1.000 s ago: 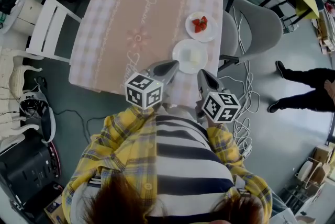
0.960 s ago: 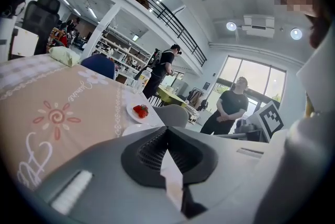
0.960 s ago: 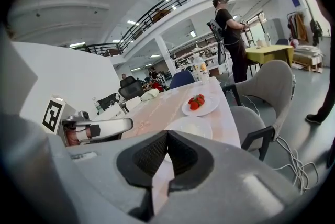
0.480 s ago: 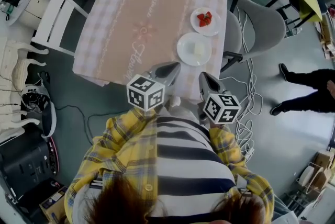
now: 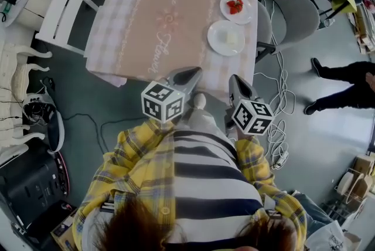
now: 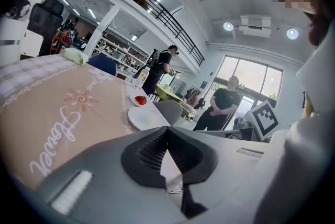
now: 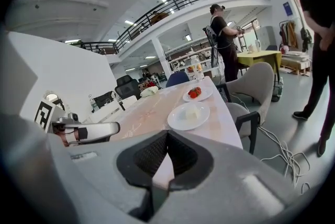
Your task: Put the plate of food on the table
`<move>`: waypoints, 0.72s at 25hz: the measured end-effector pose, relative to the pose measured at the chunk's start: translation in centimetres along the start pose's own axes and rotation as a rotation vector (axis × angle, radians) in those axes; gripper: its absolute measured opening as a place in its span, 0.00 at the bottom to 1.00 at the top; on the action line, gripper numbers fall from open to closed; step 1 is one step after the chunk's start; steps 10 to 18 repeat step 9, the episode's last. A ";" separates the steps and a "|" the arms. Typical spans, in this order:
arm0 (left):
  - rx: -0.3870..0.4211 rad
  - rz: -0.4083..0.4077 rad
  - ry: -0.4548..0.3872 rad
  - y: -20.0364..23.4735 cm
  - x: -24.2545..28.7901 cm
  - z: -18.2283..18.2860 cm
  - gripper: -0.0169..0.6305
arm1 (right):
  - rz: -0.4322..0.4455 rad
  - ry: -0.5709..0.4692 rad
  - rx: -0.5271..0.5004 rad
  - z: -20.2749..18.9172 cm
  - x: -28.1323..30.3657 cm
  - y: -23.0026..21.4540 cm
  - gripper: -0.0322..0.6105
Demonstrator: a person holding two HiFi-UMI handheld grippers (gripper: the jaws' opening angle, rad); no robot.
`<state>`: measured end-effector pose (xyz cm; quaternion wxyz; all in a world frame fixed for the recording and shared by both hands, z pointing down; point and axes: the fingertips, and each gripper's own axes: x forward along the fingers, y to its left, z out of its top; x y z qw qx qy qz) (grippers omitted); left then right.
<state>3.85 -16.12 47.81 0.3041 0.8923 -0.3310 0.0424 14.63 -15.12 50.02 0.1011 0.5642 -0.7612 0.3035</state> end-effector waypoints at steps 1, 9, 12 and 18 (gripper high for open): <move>-0.005 0.001 0.002 0.1 -0.5 -0.4 0.03 | -0.005 -0.002 -0.001 -0.3 -0.3 0.2 0.05; 0.012 -0.033 0.005 -1.3 -2.3 -1.6 0.03 | -0.034 -0.008 -0.008 -2.5 -2.5 1.5 0.05; 0.012 -0.033 0.005 -1.3 -2.3 -1.6 0.03 | -0.034 -0.008 -0.008 -2.5 -2.5 1.5 0.05; 0.012 -0.033 0.005 -1.3 -2.3 -1.6 0.03 | -0.034 -0.008 -0.008 -2.5 -2.5 1.5 0.05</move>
